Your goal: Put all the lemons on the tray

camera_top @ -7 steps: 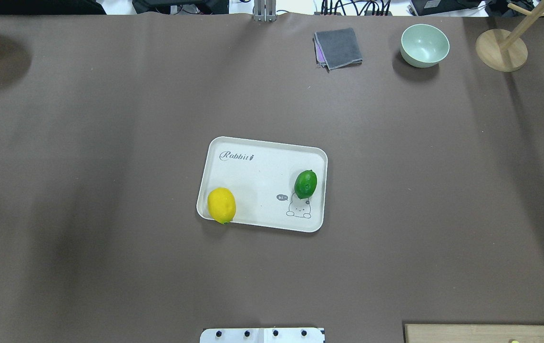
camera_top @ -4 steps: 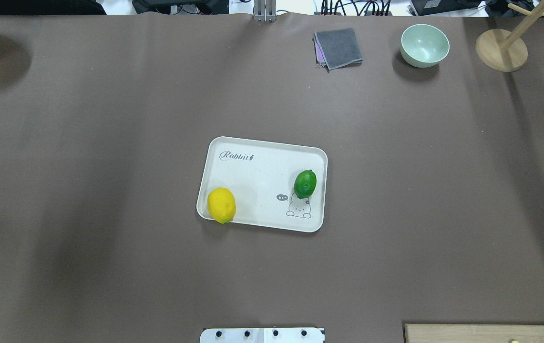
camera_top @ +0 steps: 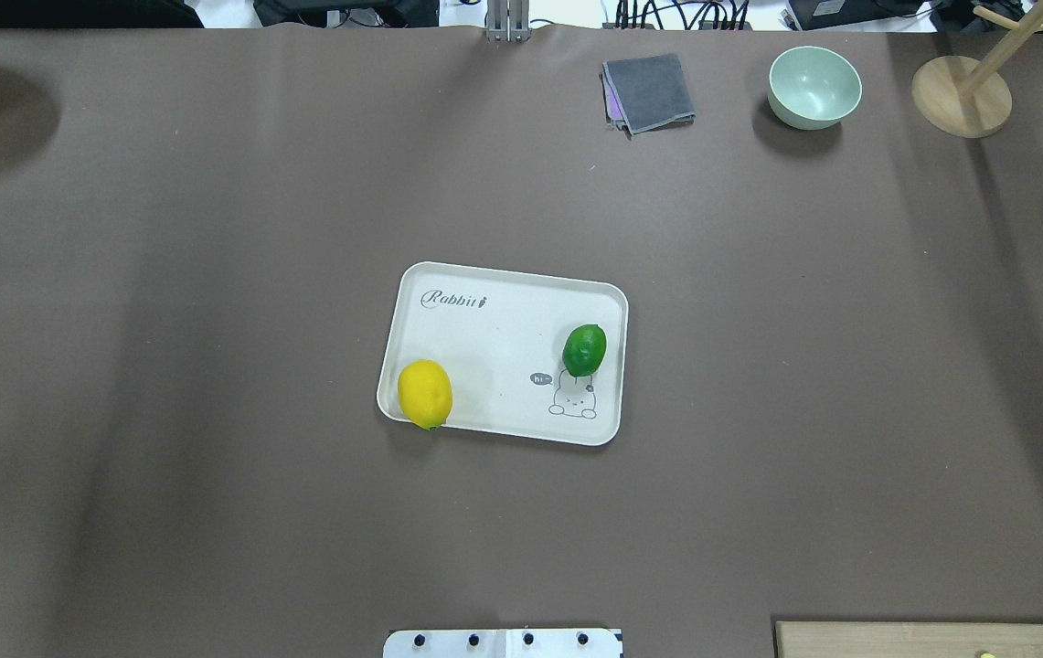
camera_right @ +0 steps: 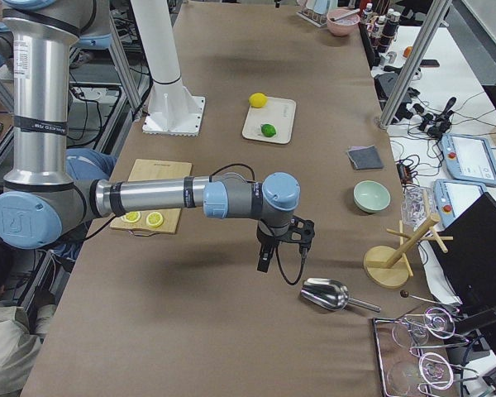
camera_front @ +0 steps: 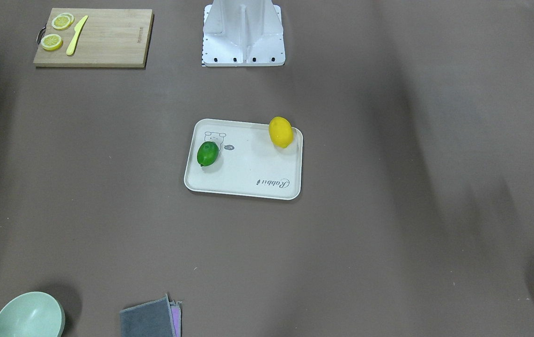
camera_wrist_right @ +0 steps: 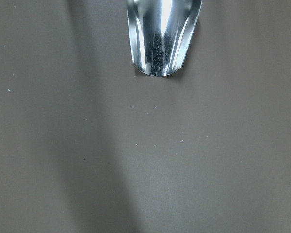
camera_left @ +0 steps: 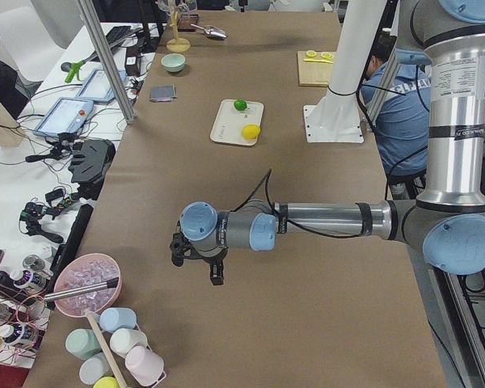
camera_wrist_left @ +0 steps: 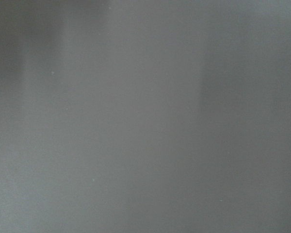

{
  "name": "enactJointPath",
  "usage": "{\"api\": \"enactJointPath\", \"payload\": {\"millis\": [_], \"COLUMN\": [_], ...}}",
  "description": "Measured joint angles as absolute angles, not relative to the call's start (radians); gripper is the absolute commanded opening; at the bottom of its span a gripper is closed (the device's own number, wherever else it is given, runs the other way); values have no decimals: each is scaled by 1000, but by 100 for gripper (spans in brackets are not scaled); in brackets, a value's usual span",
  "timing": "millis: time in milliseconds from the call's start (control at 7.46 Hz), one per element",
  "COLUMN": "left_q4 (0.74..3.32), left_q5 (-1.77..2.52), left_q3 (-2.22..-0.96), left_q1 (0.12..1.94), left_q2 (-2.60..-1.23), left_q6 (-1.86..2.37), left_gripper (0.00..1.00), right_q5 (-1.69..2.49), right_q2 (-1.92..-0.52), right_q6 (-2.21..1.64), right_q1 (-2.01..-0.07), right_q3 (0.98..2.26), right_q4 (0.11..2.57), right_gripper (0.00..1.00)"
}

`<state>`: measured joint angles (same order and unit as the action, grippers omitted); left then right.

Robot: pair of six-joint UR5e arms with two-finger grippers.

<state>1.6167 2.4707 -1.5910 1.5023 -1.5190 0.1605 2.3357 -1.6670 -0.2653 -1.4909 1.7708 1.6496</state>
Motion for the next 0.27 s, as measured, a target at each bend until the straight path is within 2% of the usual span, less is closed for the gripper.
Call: {"api": "enactJointPath", "payload": {"millis": [268], "left_q4": [1612], "left_q5": [2430], "left_q3": [-1587], "left_q1": [1515], "left_q2": [-1522], "left_q6": [139], "left_gripper": [98], "right_q5": [2335], "right_q2": [-1661], "right_q6": [-253], "right_q1": [-1489], "right_q3": [1771], "right_q4": [1648], "right_gripper": [100]}}
